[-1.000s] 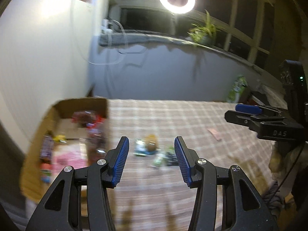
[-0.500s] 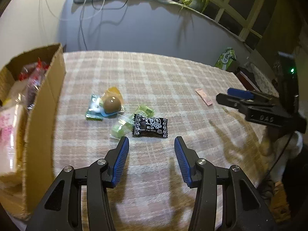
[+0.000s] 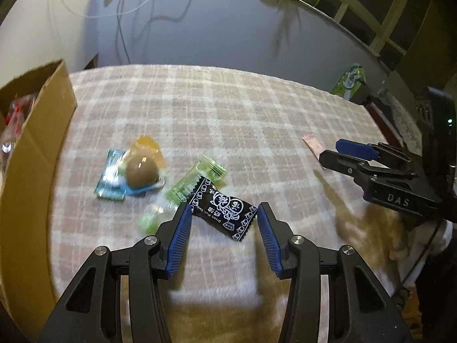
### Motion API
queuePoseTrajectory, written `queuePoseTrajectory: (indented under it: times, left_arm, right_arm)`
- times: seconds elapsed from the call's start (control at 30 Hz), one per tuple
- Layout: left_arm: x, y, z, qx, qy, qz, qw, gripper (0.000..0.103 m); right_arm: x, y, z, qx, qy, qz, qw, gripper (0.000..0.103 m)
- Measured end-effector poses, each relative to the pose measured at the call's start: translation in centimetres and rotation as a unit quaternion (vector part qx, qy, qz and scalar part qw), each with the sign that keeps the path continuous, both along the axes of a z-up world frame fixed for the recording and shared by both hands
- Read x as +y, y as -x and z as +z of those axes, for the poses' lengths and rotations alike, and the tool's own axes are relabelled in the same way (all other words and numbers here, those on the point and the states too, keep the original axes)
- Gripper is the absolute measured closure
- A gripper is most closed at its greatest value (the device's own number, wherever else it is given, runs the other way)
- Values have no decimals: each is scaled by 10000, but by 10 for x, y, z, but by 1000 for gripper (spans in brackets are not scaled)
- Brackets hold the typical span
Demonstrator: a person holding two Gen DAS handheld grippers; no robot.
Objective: Organize snacks
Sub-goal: 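Grasp the black candy packet with the left gripper while the right grasps the pink candy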
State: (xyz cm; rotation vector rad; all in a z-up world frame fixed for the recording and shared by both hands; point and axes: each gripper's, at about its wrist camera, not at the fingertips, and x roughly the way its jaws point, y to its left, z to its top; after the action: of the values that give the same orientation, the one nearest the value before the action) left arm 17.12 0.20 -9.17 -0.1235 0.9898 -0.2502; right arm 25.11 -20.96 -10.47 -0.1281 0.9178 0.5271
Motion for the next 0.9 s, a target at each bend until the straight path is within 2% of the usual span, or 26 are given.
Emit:
queuePoseTrajectory:
  times: [0.17,0.43,0.47,0.53,0.67,0.77,0.8,0.87,0.9]
  left_arm:
    - [-19,-10,-3,-139,-423,-67,9990,57]
    - [-32,-23,-6,-211,-553,-105,9982,57]
    - [-30,-22,-5,-220,-539,-96,9983,57]
    - [-30,-24,-5,-203,-514,-44,9985,51]
    - [-35,-29,-6,-230,-645,2,9977,50]
    - [-44,-29,-9,-348,-1034,-103,9940,51]
    - [-48,-28,-10,-409,-1123,-132,9927,53]
    - [-50,-28,-10,-443,-1140,-167,9923,66]
    - [-50,-29,-10,-445,-1141,-164,9923,76]
  right_arm:
    - [1,-5,-6,46,-29,31,10000,46]
    - [8,-10,-11,7,136,71,9999,47]
    - [9,-10,-12,-20,175,79,9998,48]
    - [13,-10,-13,-65,249,82,9996,51]
    - [17,-10,-13,-146,384,88,9991,57]
    - [17,-11,-14,-181,431,74,9989,63]
    - [16,-11,-14,-192,446,68,9988,65]
    - [14,-11,-13,-197,450,72,9988,70]
    - [14,-11,-13,-204,464,67,9987,73]
